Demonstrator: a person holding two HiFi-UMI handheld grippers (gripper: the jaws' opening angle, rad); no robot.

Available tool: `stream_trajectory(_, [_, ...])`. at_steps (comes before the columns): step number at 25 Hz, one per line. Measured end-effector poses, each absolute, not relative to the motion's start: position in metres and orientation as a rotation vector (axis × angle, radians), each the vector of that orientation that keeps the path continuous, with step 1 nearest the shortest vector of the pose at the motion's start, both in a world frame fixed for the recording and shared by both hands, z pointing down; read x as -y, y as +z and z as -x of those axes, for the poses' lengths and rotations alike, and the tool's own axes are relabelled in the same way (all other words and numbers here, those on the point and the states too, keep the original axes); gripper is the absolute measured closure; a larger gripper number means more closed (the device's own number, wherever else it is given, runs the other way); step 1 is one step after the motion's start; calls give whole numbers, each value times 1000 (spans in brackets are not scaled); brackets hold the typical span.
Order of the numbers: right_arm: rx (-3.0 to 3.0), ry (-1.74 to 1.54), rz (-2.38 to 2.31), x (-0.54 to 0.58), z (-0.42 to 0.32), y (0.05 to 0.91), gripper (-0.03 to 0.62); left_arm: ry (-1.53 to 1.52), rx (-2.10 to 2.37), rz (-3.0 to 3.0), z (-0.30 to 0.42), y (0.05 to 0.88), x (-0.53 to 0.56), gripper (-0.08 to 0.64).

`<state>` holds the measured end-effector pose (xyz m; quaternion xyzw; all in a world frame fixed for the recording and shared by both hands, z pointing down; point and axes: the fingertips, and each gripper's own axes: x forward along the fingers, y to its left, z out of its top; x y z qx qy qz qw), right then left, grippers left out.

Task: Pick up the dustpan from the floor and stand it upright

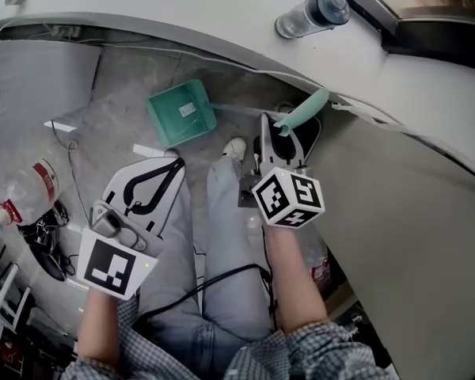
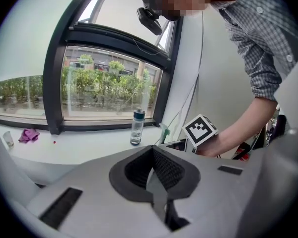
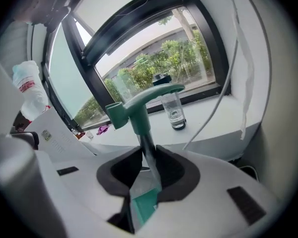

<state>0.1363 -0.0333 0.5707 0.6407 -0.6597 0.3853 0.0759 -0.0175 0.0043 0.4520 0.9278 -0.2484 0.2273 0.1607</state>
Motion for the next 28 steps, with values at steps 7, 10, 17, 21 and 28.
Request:
stream_trajectory(7, [2116,948,-1729,60,-86,558,506,625,778,-2621,50,451,-8,554])
stream_trajectory(10, [2163,875,-1645,66,-66,554,506,619,801,-2614,60,451,-9,554])
stream_trajectory(17, [2245,684,-1440,62,-31,551,503,609,844,-2604,81,451,-14,554])
stream_trajectory(21, [2252,632,-1380,54,-26,551,503,603,852,-2603,85,450,-17,554])
stream_trajectory(28, [2194,667,-1411,52,-36,555,493,590,820,-2622,86,450,-21,554])
